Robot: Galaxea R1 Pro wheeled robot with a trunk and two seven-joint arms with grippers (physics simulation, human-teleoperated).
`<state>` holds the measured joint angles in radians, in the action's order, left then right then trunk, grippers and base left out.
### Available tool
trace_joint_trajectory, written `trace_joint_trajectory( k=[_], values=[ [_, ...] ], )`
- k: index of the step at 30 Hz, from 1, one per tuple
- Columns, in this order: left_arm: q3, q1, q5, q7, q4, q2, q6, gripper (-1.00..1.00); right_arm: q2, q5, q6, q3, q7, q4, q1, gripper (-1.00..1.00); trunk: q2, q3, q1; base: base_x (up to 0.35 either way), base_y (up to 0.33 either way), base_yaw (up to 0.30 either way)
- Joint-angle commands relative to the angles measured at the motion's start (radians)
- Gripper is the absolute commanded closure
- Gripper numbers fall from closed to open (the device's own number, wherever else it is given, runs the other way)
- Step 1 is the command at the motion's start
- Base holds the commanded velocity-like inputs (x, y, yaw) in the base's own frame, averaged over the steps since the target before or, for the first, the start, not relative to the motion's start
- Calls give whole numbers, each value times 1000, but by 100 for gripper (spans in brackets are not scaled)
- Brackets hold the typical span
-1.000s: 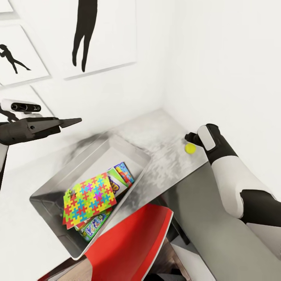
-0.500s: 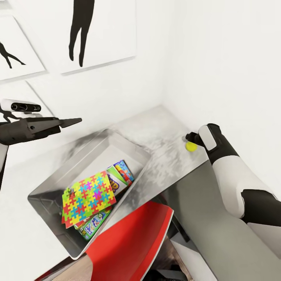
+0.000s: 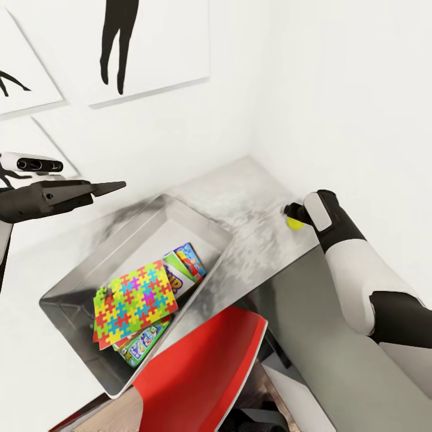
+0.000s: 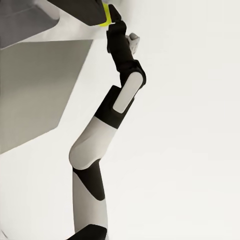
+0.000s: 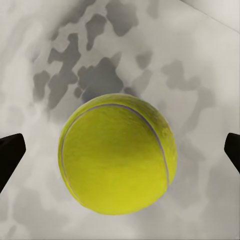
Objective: Put all the toys in the child's room - the three board games (two on the bed and one on the table), the two jigsaw puzzles on the table, and the tennis ball on the table - inside the toy box on the table in the child's room.
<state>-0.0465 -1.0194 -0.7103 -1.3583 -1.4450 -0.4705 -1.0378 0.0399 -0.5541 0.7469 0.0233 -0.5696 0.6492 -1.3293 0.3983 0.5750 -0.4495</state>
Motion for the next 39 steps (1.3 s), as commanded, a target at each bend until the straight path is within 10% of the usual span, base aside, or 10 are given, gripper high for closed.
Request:
trace_joint_trajectory(
  k=[1, 35, 36, 39],
  values=[
    [0, -1, -3, -1, 0, 0, -9, -100, -1, -10, 2, 0, -9, 1, -1, -100, 2, 3, 0, 0, 0, 0],
    [-1, -1, -3, -1, 0, 0, -9, -100, 2, -10, 2, 0, -9, 9, 4, -100, 2, 22, 0, 0, 0, 0],
    [0, -1, -3, -1, 0, 0, -9, -100, 2, -10, 2, 0, -9, 9, 4, 100, 2, 22, 0, 0, 0, 0],
    [0, -1, -3, -1, 0, 0, -9, -100, 3, -10, 2, 0, -9, 9, 4, 100, 2, 22, 0, 0, 0, 0]
  ],
)
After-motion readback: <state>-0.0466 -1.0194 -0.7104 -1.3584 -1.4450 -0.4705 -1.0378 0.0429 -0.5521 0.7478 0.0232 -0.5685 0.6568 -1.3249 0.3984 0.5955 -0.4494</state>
